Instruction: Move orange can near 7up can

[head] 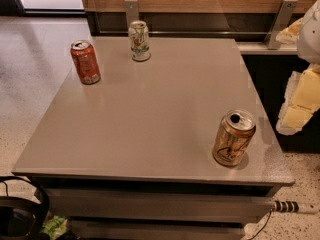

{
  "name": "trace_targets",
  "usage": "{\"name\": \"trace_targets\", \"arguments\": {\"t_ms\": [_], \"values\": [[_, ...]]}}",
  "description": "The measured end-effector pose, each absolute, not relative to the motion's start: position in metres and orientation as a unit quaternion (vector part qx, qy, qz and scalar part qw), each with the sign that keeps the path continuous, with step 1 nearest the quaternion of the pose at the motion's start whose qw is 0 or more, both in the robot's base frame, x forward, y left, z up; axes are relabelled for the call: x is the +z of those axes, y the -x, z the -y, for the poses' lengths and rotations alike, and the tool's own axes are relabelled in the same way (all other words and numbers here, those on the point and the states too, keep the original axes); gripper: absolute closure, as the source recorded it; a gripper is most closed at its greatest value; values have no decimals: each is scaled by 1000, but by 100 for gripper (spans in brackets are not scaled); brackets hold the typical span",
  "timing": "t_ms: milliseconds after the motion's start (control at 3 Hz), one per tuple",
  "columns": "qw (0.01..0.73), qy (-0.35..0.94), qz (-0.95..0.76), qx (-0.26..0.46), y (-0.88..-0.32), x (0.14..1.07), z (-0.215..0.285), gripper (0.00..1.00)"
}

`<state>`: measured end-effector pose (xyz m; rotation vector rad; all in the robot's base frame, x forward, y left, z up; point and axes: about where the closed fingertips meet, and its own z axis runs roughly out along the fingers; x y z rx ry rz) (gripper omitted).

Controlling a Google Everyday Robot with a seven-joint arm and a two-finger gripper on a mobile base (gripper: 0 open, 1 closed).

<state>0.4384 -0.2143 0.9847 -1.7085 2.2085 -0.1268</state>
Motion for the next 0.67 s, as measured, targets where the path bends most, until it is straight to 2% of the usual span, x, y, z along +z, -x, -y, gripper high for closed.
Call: {"name": "trace_targets", "arguments": {"t_ms": [333,667], "values": [[172,602,-778,-45,-438,985,214,0],[207,603,-770,6,-435,978,229,0]]}}
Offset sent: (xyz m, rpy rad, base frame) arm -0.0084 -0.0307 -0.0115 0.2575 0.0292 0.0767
